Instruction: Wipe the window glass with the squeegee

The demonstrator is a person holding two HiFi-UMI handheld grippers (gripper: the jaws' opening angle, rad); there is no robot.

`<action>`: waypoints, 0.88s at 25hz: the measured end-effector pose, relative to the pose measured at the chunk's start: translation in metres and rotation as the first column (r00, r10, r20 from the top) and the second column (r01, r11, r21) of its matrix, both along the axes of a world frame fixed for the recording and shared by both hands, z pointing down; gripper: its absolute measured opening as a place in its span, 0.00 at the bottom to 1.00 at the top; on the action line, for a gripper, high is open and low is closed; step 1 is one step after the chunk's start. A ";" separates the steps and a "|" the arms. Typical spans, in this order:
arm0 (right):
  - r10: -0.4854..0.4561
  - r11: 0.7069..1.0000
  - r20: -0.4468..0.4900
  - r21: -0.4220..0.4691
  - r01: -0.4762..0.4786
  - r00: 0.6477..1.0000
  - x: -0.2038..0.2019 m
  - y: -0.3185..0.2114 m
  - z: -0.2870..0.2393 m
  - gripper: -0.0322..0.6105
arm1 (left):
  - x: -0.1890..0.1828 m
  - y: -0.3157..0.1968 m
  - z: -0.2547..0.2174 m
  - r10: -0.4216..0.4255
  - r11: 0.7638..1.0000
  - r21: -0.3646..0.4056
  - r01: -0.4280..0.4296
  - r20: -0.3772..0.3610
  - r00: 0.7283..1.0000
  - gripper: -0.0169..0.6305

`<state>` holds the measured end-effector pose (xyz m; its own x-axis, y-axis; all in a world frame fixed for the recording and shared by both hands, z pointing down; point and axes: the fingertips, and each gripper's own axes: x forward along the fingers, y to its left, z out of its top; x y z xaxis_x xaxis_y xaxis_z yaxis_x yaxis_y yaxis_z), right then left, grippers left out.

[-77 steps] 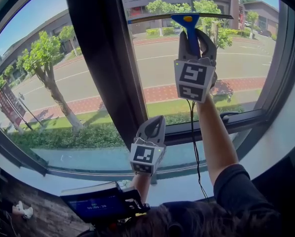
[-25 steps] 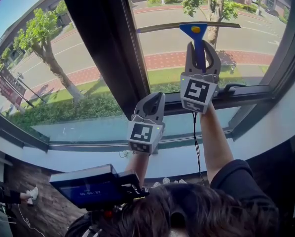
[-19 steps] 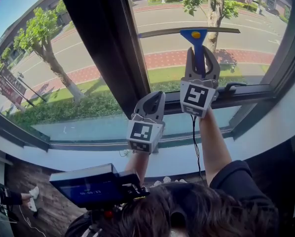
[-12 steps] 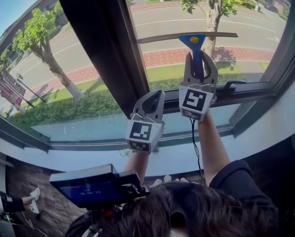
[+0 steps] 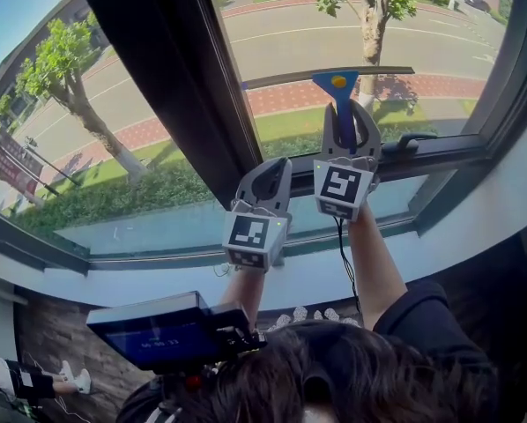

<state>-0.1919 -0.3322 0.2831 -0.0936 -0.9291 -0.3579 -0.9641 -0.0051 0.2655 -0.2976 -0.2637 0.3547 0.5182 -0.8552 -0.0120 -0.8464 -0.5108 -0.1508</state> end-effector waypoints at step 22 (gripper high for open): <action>0.000 0.995 -0.064 -0.096 -0.007 0.998 0.000 0.008 0.062 0.27 | 0.002 -0.004 0.016 0.021 1.000 -0.010 -0.021 0.035 0.999 0.03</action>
